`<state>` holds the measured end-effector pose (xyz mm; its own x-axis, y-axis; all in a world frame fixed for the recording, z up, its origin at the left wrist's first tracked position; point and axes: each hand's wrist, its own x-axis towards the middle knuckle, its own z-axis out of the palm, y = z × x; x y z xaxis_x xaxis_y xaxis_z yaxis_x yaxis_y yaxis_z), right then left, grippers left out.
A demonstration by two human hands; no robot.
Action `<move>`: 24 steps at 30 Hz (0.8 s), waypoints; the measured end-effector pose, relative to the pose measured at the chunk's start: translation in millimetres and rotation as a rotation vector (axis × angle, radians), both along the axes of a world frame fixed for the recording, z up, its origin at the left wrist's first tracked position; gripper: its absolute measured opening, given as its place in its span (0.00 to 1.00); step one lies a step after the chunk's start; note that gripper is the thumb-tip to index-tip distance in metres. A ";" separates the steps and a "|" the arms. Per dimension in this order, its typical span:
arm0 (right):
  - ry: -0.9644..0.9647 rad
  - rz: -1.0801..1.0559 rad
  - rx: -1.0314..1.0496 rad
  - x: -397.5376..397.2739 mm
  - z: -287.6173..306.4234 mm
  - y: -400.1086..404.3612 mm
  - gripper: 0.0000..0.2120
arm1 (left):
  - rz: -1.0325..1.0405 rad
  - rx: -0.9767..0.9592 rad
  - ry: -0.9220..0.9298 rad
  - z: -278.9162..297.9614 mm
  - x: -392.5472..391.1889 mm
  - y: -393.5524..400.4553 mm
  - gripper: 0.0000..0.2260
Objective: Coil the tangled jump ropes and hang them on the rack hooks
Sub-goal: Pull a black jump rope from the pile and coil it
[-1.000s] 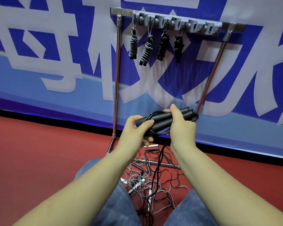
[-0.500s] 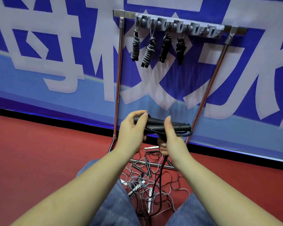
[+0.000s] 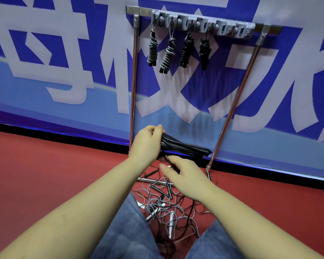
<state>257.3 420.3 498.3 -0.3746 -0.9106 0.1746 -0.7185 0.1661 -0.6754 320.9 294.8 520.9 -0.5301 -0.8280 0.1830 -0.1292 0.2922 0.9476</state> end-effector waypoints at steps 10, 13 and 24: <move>0.376 -0.023 0.016 6.9 30.4 -6.4 0.11 | 0.052 -0.216 -0.471 -18.9 7.4 -25.4 0.15; 0.437 -0.088 0.023 -6.3 37.3 -10.1 0.12 | -0.116 -0.220 -0.524 -18.5 11.3 -23.1 0.14; -0.266 -0.022 0.353 -31.9 44.8 -3.3 0.23 | -0.526 0.264 -0.141 -10.6 23.4 7.3 0.16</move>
